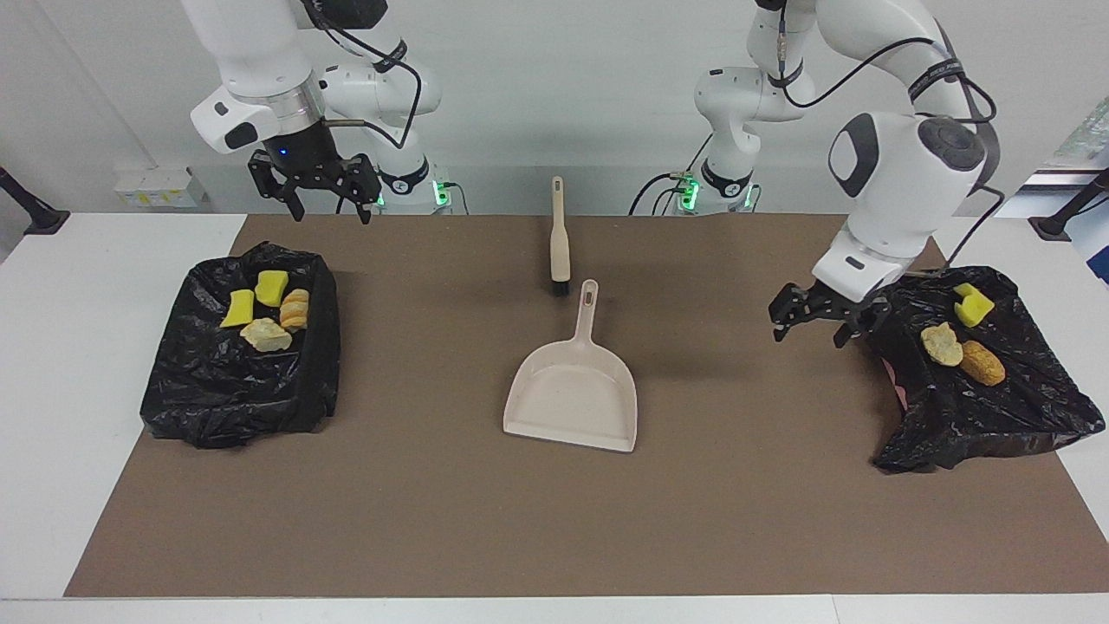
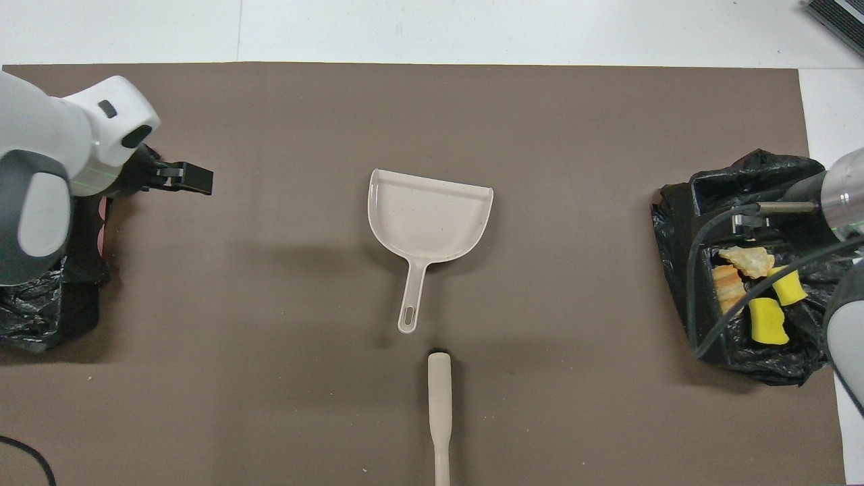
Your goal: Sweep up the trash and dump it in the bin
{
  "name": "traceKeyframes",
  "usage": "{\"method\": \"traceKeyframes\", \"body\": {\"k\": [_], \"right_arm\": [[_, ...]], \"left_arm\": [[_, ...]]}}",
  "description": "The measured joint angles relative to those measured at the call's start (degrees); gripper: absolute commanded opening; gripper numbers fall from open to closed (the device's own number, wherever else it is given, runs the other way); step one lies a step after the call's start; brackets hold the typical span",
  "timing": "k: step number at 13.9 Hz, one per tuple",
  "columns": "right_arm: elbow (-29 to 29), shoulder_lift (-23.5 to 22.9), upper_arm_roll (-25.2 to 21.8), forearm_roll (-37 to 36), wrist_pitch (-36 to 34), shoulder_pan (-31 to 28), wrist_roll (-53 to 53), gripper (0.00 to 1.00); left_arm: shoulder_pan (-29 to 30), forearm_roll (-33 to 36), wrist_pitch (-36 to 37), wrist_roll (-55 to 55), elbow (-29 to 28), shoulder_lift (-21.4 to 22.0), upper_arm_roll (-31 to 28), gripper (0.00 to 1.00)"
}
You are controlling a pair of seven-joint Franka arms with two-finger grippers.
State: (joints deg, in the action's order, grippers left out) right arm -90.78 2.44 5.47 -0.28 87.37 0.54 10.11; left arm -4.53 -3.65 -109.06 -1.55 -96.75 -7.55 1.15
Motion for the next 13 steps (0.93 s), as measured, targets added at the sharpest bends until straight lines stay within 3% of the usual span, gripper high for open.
{"method": "traceKeyframes", "body": {"k": [6,13], "right_arm": [[0.0,0.0,0.0,0.0,0.0,0.0,0.0,1.0],[0.0,0.0,0.0,0.0,0.0,0.0,0.0,1.0]], "left_arm": [[7.4,0.2,10.8,-0.2,2.0,4.5,-0.5,1.0],[7.7,2.2,18.4,-0.2,2.7,9.6,-0.5,1.0]]}}
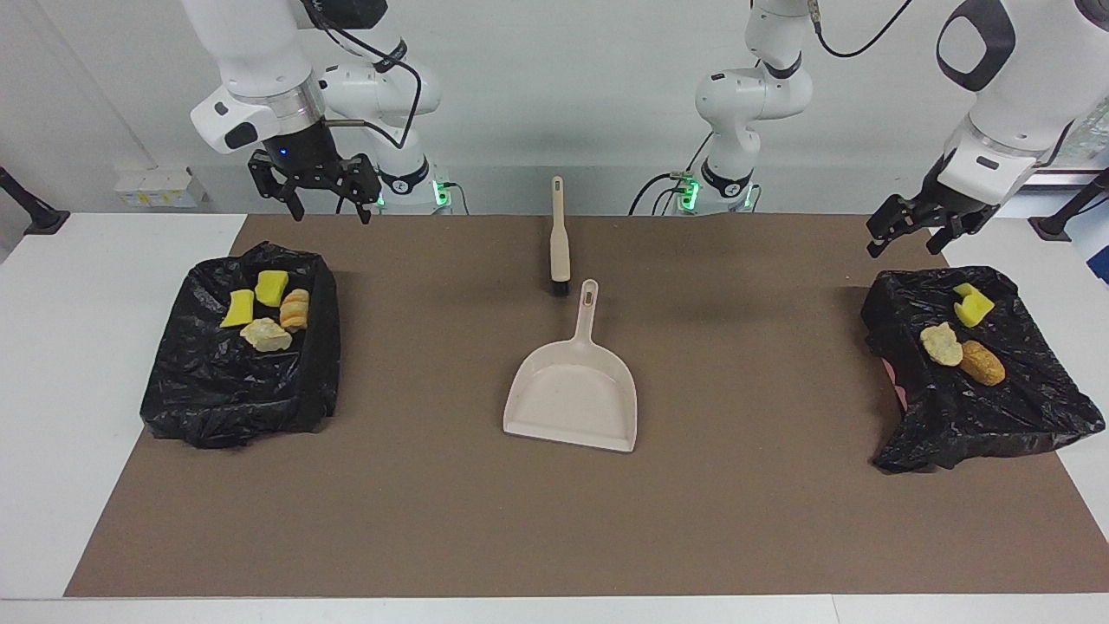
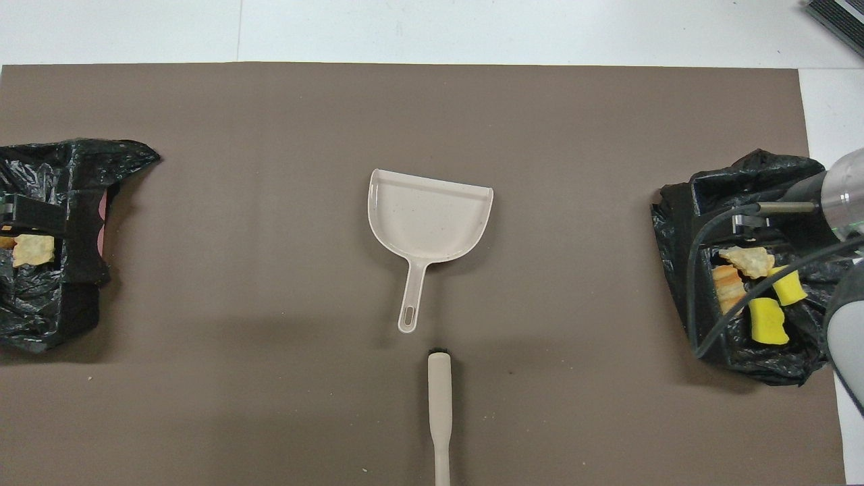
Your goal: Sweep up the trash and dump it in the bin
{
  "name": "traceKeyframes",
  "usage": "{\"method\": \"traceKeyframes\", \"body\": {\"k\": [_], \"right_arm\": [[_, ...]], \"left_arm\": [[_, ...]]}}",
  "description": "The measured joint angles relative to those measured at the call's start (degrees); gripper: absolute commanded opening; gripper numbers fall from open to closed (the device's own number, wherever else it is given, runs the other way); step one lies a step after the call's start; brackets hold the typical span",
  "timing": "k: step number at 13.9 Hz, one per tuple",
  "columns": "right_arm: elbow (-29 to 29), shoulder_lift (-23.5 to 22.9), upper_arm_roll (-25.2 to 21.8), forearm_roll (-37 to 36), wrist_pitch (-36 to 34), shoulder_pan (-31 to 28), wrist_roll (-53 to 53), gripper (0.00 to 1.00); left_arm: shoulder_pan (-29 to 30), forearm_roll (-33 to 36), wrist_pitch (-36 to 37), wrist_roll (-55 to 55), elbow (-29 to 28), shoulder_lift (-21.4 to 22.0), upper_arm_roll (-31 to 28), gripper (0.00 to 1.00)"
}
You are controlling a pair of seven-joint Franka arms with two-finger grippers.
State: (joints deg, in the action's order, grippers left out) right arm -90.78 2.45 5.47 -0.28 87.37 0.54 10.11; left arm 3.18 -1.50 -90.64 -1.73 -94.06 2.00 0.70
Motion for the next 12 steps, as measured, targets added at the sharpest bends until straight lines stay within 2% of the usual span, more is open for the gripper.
{"method": "traceKeyframes", "body": {"k": [4,12], "right_arm": [[0.0,0.0,0.0,0.0,0.0,0.0,0.0,1.0],[0.0,0.0,0.0,0.0,0.0,0.0,0.0,1.0]], "left_arm": [[0.0,0.0,5.3,0.0,2.2,1.4,0.5,1.0],[0.0,0.0,5.5,0.0,2.2,1.6,1.0,1.0]]}}
